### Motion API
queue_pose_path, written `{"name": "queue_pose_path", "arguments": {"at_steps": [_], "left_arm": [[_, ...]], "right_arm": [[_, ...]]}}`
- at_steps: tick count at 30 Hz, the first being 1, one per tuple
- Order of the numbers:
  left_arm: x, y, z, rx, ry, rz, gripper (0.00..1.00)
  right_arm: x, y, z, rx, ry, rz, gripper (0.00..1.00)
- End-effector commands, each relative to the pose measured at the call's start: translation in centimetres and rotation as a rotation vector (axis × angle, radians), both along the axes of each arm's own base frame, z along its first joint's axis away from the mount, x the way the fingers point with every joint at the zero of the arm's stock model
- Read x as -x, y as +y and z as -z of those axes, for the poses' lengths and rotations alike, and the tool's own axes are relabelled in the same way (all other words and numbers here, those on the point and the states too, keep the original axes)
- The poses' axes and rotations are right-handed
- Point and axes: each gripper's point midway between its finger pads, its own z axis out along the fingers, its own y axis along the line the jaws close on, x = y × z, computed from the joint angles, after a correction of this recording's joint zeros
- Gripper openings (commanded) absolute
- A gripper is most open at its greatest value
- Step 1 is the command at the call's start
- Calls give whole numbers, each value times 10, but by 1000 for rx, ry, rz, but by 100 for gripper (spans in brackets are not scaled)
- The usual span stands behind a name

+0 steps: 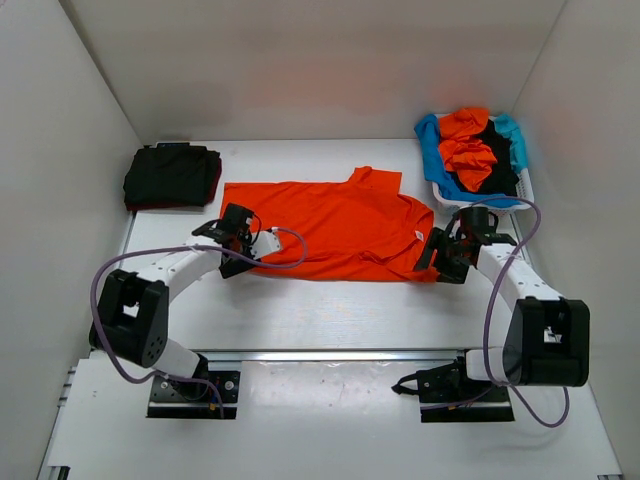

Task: Fold and stack the t-shirts
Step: Fold the flattened tshirt in 1/3 of the way

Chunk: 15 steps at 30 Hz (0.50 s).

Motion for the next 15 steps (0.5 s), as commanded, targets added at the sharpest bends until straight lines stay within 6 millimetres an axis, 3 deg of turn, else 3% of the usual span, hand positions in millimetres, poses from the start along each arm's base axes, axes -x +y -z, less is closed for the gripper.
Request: {"name": "queue_pose_path", "arguments": {"at_steps": [1,8,15], "left_arm": [[-28,8,-20,-101,-122,56,65],[-28,22,-3,-174,-93,59,60],[-19,14,6,-153,-24,81,56]], "right_arm": [[-5,1,-11,-16,-61,2,64],[-4,1,-11,-34,-75,9,64],[-2,1,-10,-33,-67,11,64]]}}
